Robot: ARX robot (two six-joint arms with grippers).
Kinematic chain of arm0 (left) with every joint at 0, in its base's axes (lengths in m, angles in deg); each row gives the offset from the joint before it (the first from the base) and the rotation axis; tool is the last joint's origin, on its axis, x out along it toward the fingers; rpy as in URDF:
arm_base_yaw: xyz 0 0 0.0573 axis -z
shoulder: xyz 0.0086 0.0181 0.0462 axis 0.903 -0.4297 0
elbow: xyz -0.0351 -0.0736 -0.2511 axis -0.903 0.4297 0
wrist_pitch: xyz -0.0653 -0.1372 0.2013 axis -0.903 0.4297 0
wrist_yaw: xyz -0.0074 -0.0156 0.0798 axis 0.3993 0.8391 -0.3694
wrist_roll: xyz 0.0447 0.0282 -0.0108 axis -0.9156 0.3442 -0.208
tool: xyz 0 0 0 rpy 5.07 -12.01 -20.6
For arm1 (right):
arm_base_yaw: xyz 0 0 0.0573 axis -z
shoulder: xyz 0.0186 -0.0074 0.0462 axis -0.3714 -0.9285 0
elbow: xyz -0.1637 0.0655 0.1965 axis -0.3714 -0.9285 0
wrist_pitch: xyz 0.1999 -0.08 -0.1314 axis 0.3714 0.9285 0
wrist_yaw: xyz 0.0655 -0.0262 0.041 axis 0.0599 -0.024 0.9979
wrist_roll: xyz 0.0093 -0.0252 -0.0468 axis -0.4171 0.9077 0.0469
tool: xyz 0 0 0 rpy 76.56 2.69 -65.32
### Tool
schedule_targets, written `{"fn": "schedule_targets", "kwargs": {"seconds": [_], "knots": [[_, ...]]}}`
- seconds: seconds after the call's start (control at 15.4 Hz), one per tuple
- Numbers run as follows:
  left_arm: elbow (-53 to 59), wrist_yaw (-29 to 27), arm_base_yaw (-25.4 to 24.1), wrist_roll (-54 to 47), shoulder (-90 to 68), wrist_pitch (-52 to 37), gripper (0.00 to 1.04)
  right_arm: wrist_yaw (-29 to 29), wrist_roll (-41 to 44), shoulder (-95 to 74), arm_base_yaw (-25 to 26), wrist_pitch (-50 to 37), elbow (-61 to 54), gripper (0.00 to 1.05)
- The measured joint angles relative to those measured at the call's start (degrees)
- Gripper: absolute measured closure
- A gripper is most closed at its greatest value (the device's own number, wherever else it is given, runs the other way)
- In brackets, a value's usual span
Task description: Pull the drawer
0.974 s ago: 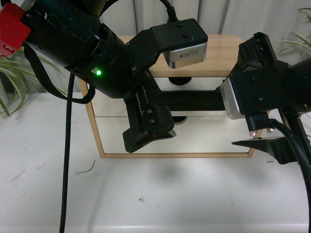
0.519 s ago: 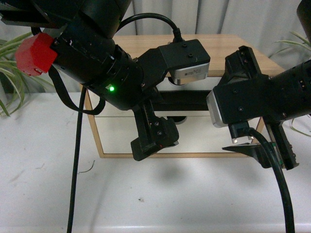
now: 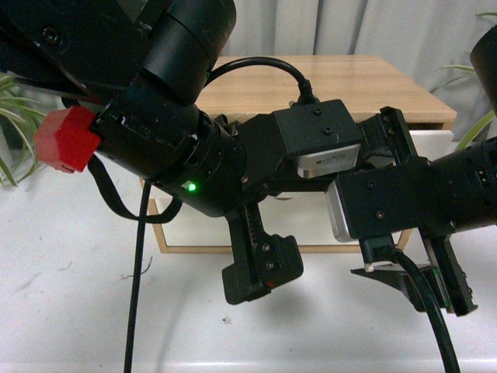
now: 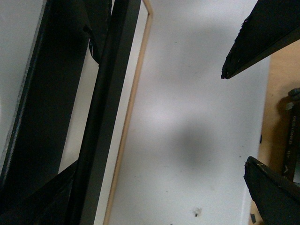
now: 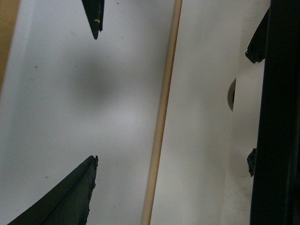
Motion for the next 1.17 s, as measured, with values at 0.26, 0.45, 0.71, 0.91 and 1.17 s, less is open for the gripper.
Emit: {"fn": "schedule_targets", "kwargs": {"seconds": [0.26,0.45,0.71,0.91,1.17], "knots": [[8.68,1.16,2.69,2.16,5.99,-3.17,0.07,-0.7,-4.02,7.78,-2.6,-1.18,-9.53,0.06],[14.05,1.6,4.85,3.74,10.49,-4.59,0.07,-2.25,-6.32,13.22,-5.29,-1.11,-15.47,0.06],[16.06,2.01,5.38,6.12,13.88,-5.14,0.07,-2.29,-7.56,14.73,-5.77,-2.8,-16.96,0.06],[16.06,3.76,5.38,8.31,17.73,-5.29,0.07,-0.11,-9.11,16.39,-4.81,-1.88,-15.61,0.06],[16.06,6.54,5.77,11.23,21.94,-3.76,0.07,2.01,-10.8,20.15,-3.06,2.03,-13.55,0.06]]}}
